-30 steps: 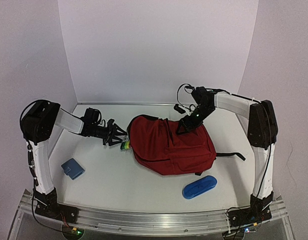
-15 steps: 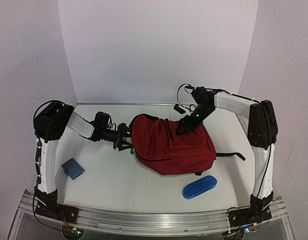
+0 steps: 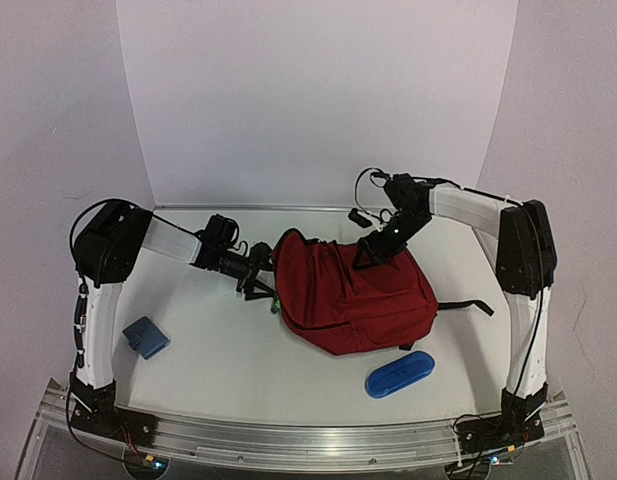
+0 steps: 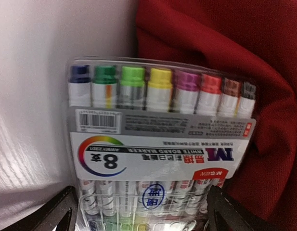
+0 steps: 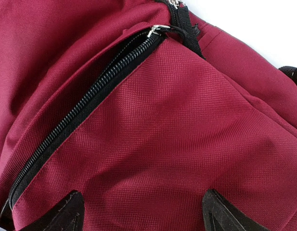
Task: Pack the student bag
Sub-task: Pick up the book from the center of the board.
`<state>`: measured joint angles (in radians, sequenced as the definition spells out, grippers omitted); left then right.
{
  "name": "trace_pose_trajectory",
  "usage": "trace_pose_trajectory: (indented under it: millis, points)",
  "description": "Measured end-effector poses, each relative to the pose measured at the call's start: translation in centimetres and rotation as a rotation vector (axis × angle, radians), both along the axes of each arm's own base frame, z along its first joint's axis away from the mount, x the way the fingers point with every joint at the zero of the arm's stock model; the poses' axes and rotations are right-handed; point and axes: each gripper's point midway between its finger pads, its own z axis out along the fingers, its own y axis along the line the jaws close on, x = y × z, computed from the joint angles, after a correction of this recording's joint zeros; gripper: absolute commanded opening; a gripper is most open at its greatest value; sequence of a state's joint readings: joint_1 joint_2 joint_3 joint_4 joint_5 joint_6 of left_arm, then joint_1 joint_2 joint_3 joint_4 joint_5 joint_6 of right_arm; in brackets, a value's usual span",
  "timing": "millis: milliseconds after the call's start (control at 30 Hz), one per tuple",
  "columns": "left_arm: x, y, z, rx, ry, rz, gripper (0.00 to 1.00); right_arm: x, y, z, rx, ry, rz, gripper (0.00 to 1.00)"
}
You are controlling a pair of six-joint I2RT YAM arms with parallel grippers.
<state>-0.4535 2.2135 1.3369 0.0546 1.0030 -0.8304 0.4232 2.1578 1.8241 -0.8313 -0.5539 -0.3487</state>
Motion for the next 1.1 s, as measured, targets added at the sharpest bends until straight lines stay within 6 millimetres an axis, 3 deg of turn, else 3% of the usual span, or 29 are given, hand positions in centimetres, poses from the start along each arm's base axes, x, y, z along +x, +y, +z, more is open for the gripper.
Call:
trace_pose_trajectory:
  millis: [133,333,500,700,833,933,1100]
  points:
    - [0.6,0.0,-0.2,0.084,0.011,-0.004,0.94,0.0,0.0,0.0,0.001,0.002,-0.002,0.84]
    - [1.3,-0.5,-0.8,0.225,0.010,-0.002,0.74,0.0,0.0,0.0,0.006,0.005,-0.003,0.84]
    - [0.8,0.3,-1.6,0.302,0.031,0.011,0.67,0.0,0.0,0.0,0.006,0.006,-0.004,0.84]
    - [-2.6,2.8,-2.1,0.371,0.078,0.024,0.64,0.0,0.0,-0.1,0.004,0.004,-0.004,0.85]
    - [-4.6,3.7,-2.0,0.339,0.108,0.019,0.77,0.0,0.0,-0.1,0.004,0.004,-0.001,0.85]
    - [-4.6,3.2,-1.4,0.242,0.109,0.005,0.89,0.0,0.0,-0.1,0.005,0.003,-0.001,0.85]
    - [-4.3,1.6,-0.3,0.079,0.082,-0.015,0.99,0.0,0.0,-0.1,0.006,0.003,-0.001,0.85]
